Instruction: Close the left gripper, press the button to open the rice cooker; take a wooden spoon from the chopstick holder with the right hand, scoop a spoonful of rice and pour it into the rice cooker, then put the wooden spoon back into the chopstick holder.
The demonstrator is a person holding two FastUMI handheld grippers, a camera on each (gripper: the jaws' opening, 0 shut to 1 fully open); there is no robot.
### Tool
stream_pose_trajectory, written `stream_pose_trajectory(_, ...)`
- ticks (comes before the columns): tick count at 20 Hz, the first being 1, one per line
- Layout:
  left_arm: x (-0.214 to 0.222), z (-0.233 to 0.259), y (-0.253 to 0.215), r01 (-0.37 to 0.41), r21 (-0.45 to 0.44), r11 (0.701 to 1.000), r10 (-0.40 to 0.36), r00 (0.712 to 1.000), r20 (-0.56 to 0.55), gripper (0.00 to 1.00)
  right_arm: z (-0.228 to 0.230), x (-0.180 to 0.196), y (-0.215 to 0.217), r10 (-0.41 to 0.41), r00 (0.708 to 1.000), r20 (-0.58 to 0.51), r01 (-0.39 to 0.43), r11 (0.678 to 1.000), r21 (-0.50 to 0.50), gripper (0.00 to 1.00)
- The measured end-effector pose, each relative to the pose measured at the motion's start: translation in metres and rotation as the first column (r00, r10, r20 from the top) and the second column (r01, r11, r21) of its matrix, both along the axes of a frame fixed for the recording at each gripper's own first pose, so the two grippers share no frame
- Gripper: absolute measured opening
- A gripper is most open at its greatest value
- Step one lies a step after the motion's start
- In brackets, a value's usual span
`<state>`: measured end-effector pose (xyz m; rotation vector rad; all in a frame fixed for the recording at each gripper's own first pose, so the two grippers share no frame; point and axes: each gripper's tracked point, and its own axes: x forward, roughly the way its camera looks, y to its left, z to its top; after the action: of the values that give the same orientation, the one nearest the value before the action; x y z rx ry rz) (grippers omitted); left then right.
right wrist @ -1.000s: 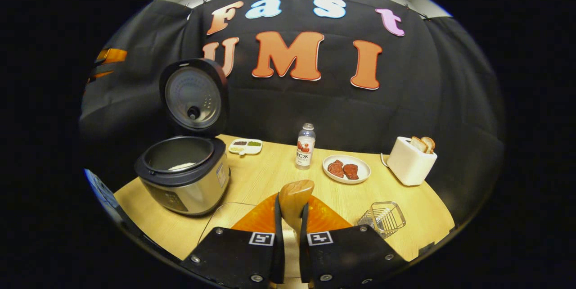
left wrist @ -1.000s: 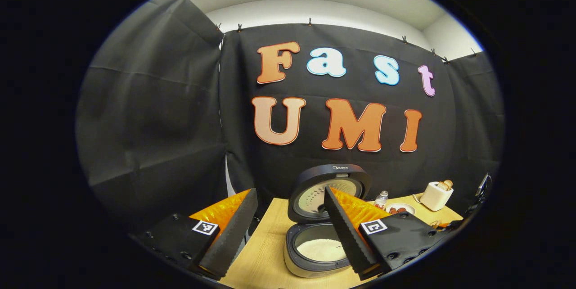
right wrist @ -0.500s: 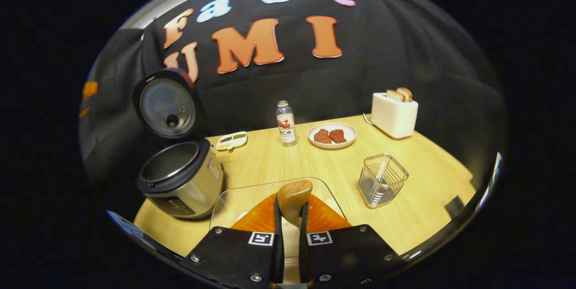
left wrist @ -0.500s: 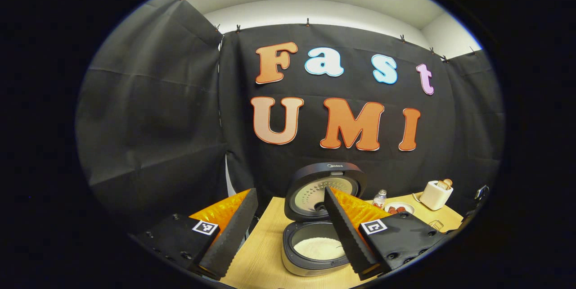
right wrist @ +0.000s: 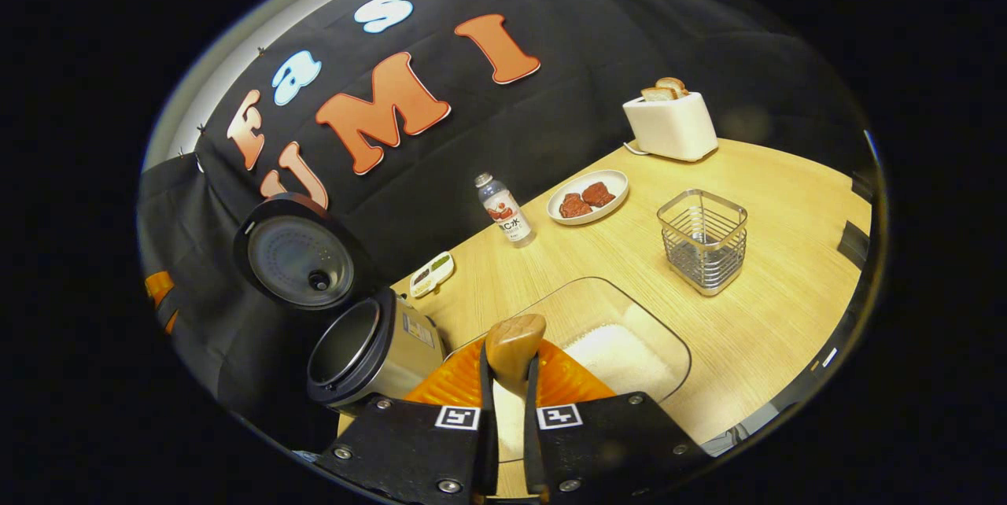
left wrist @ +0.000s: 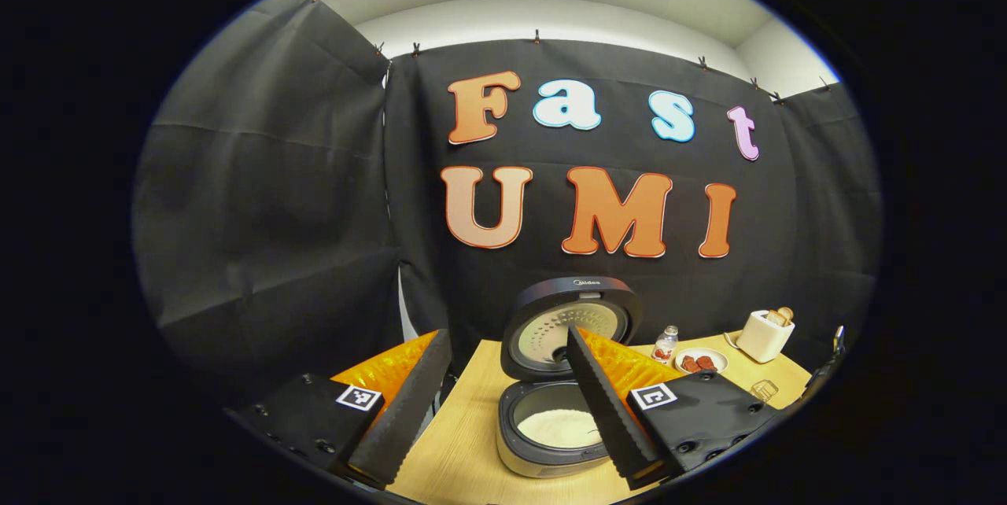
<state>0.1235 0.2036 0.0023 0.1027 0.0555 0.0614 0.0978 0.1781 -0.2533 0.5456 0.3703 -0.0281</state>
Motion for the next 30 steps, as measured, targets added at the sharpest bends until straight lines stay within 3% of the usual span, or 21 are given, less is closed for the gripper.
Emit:
stream_pose_trajectory(5,-0.002,-0.006,0.007,-0.012,-0.002,1.0,0.012,1.0,-0.015,1.0,-0.001,0.005,0.016,0.028,1.0,0.002,-0.028,0.998,0.057,0.12)
stream_pose_trajectory(9,-0.001,-0.01,0.009,-0.012,-0.011,1.0,0.012,1.0,-0.026,1.0,-0.006,0.011,0.008,0.022,0.999,-0.027,-0.017,0.983,0.181,0.12)
stream_pose_trajectory(13,0.003,-0.007,0.009,-0.014,-0.011,1.0,0.014,1.0,-0.018,0.97,-0.005,0.017,-0.008,-0.015,0.999,-0.044,0.031,0.918,0.396,0.12)
stream_pose_trajectory(18,0.008,-0.006,0.002,-0.008,-0.026,1.0,0.008,1.0,-0.008,0.97,0.001,0.018,-0.036,-0.088,0.994,-0.067,0.11,0.795,0.596,0.12)
stream_pose_trajectory(30,0.015,0.003,-0.028,0.032,-0.025,0.999,-0.032,0.999,0.031,1.0,0.035,0.006,-0.087,-0.18,0.979,-0.099,0.196,0.671,0.716,0.12)
